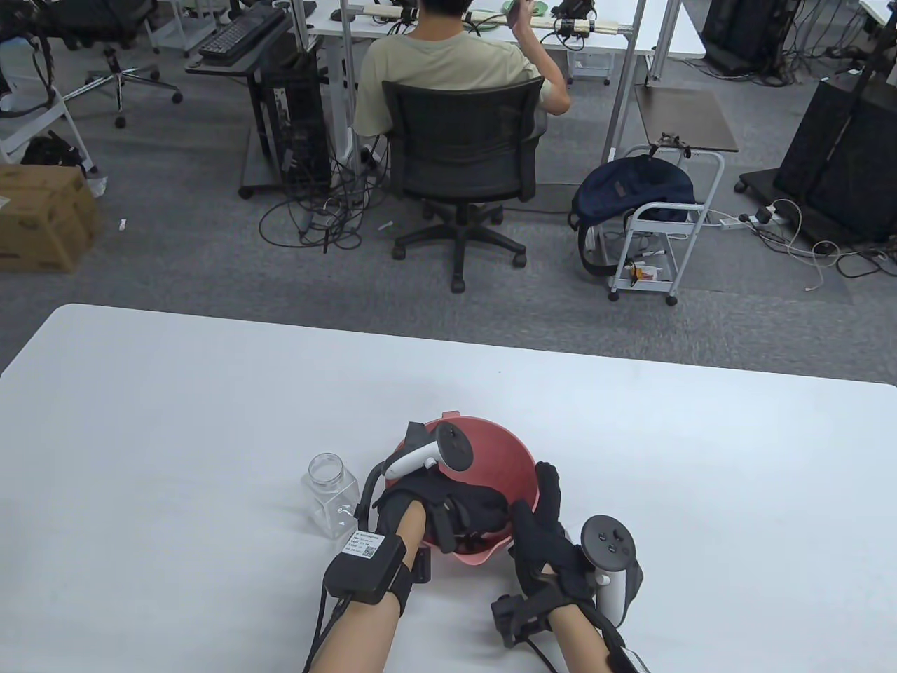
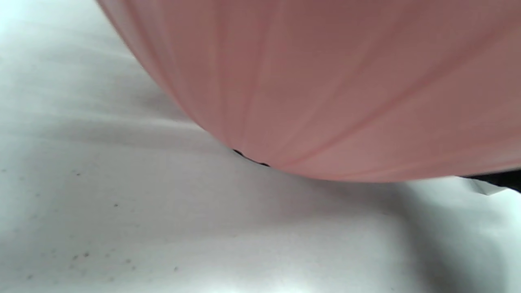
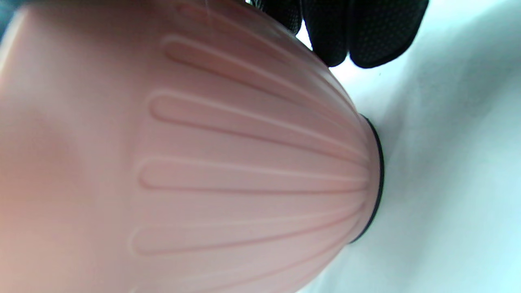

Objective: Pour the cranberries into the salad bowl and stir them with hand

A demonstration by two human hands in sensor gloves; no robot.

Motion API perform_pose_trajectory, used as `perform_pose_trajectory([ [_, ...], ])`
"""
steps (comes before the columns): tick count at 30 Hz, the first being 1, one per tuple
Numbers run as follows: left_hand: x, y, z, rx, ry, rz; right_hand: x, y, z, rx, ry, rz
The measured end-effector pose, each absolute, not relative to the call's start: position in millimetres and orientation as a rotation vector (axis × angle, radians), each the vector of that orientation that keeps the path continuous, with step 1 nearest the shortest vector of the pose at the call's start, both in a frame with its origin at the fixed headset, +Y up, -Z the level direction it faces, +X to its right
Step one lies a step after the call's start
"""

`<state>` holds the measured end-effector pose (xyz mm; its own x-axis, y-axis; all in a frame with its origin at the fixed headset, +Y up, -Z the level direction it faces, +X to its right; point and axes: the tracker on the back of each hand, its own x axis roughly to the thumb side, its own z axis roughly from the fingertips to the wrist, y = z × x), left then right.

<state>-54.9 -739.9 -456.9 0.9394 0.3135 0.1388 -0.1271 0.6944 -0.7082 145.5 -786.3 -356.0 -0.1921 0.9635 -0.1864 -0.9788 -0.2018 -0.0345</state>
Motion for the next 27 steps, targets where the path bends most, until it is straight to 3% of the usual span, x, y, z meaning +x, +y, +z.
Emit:
perform_pose_trajectory([
  [27,-56.6,-740.1,-456.5,-0.800,-0.209,0.220,145.4,-786.7,-355.9,-0.193,0.105,1.764],
])
